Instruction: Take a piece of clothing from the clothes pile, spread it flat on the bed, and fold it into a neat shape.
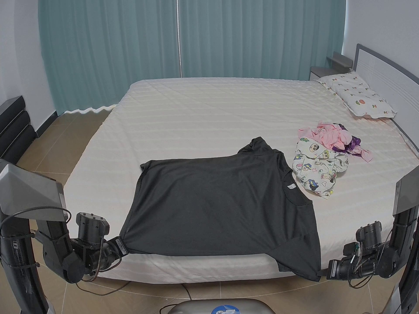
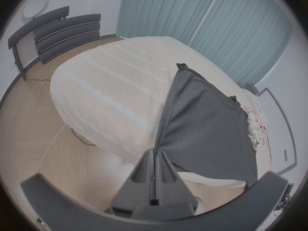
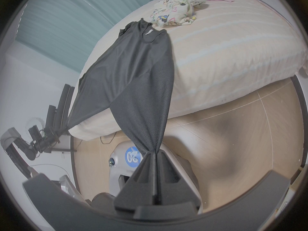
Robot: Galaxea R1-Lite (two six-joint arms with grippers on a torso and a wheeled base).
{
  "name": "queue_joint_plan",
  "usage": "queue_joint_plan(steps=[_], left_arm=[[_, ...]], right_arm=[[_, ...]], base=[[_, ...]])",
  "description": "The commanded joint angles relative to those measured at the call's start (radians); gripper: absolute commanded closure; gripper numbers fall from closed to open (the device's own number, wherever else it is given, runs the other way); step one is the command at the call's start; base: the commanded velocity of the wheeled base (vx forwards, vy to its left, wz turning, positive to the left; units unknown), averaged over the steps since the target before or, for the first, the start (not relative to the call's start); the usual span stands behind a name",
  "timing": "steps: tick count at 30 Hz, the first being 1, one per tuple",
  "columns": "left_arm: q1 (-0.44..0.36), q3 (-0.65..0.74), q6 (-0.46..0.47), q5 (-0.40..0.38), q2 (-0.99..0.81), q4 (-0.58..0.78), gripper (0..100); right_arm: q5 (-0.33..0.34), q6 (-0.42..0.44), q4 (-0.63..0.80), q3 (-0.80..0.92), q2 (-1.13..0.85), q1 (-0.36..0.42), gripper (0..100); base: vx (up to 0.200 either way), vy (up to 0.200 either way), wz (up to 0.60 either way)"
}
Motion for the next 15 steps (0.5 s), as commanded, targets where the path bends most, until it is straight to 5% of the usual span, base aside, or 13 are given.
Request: queue_joint_plan(steps=[1,8,15], left_arm=[[0.013,-0.004,0.003,0.006,-0.083,0.027,100],[0.038,-0.011,0.005,0.009,-0.137,0.037,100],[0.029,-0.006,0.074,0.006,-0.140,0.169,100]], right_arm=[[-0.029,0.000,0.040,0.018,-0.037,0.073,100],[-0.035,-0.005,0.132,0.018,-0.156,0.096,100],[-0.027,0.007,0.121,-0.013,-0.353,-0.003,100]], base=[[0.000,0.000,0.00],[0.000,0.000,0.00],[0.000,0.000,0.00]])
